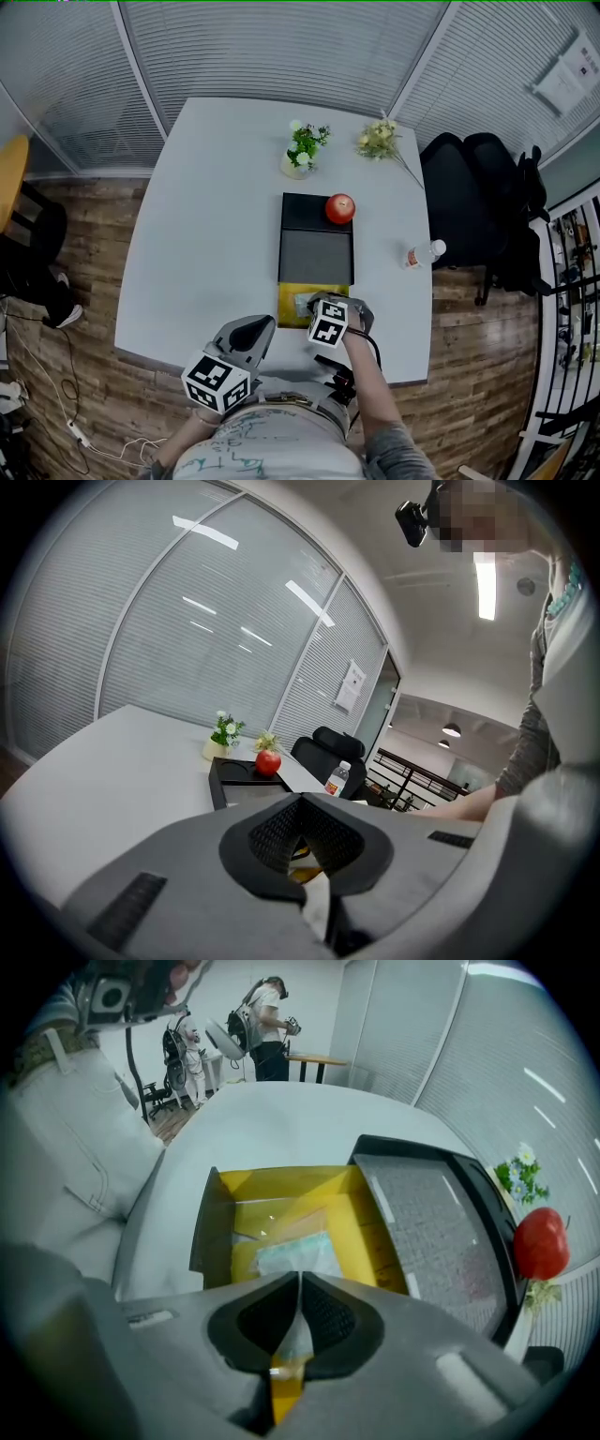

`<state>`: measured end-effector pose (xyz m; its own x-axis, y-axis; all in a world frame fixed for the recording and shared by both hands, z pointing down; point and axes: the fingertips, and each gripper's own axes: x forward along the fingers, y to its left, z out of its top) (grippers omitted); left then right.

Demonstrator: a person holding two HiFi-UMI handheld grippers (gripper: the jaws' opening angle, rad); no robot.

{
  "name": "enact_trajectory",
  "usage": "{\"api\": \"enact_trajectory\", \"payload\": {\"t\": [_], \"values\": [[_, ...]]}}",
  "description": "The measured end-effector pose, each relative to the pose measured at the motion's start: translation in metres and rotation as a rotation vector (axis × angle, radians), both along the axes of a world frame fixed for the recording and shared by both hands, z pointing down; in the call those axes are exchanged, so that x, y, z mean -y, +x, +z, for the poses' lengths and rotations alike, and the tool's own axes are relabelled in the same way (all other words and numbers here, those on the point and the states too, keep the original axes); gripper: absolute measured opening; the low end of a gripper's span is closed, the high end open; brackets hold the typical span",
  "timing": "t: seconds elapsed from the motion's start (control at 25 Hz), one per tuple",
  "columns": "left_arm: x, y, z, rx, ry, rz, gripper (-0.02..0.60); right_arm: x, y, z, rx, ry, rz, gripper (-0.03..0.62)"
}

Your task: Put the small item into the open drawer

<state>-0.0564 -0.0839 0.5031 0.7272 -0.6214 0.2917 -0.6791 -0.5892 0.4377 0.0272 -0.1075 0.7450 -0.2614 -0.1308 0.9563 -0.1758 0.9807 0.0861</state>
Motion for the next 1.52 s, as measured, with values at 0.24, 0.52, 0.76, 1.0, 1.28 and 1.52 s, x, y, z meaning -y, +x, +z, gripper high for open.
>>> {"api": "enact_trajectory", "payload": {"t": [0.24,0.52,0.76,1.0,1.28,1.52], "values": [[0.002,0.003,0.004,-0.001,-0.015,0.002,-0.003,0.002,0.000,0.005,-0.014,0.012,-0.001,-0.003],[-0.003,0.013,0.007,0.006,-0.026,0.030,-0.003,0.000,-0.002,0.006,-0.030,-0.028,0.009,-0.008],[0.000,0.019,0.006,0.004,-0.024,0.039,-0.003,0.003,-0.003,0.003,0.006,-0.058,0.034,-0.008],[0.001,0.023,0.005,0.003,-0.023,0.033,-0.003,0.003,-0.002,0.003,0.018,-0.064,0.040,-0.008],[0.000,0.025,0.006,0.003,-0.020,0.026,-0.003,0.004,-0.002,0.003,0.037,-0.060,0.034,-0.008],[-0.001,0.033,0.003,0.007,-0.011,0.035,-0.003,0.004,-0.001,0.002,0.050,-0.048,0.035,-0.009]]}}
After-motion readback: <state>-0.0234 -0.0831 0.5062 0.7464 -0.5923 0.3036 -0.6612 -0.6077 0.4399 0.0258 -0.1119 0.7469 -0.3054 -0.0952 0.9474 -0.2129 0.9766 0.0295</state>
